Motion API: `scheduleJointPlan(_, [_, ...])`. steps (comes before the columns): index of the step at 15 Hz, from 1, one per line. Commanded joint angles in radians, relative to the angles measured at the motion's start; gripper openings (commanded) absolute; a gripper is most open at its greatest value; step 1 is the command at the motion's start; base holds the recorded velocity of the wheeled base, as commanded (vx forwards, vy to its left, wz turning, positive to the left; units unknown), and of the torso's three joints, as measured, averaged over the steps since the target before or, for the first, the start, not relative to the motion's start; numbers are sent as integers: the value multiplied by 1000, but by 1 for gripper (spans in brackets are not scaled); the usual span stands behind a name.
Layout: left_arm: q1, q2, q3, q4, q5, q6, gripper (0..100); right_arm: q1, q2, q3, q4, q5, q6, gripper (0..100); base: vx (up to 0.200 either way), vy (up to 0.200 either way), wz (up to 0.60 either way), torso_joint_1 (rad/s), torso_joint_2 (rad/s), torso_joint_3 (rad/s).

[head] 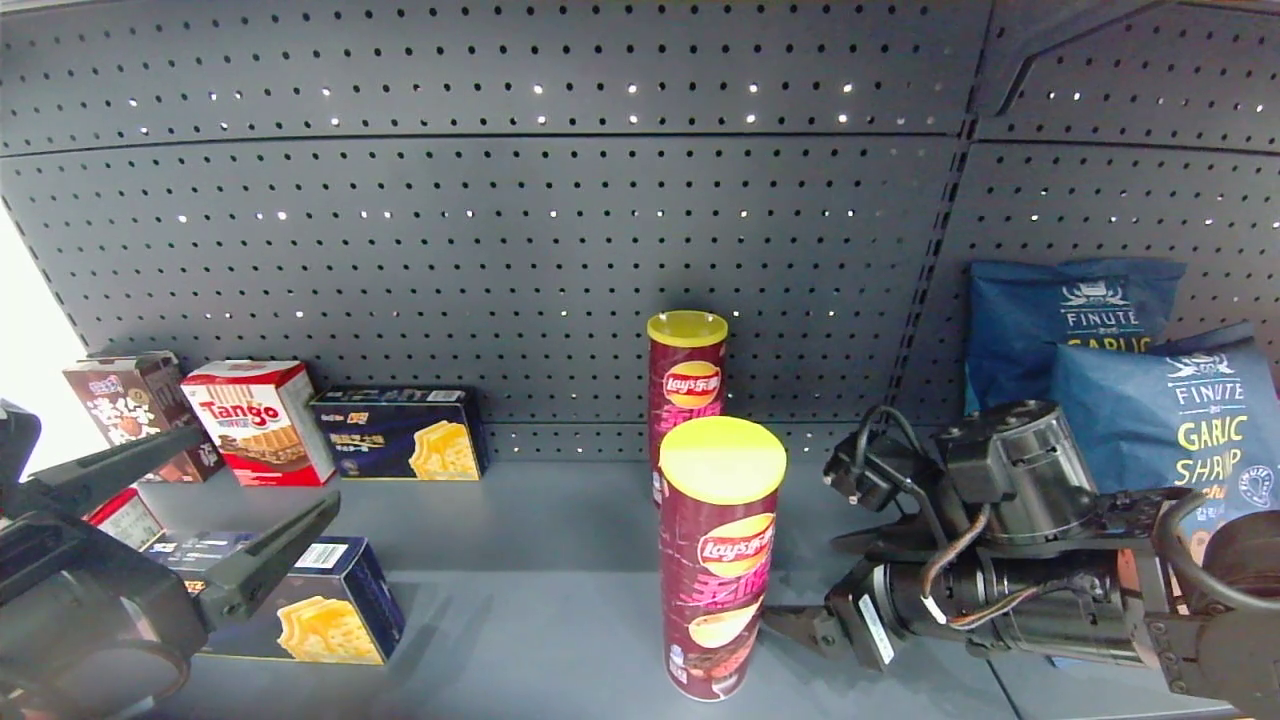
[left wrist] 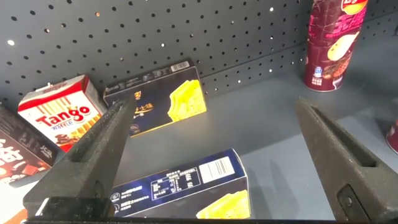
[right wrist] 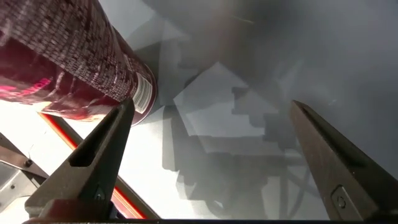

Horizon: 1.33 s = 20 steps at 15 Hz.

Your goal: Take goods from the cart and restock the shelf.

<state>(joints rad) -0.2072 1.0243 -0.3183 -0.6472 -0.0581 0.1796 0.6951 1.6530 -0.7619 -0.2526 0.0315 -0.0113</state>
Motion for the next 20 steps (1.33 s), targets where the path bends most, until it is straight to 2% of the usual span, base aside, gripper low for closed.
scheduleJointPlan(1, [0,2,1,0,0,0,100,4,7,-2,-1,1,-1,100,0,0,0,0,0,0])
scheduleJointPlan(20, [12,0,2,0,0,-2,100,23,7,0,-1,1,1,100,0,0,0,0,0,0])
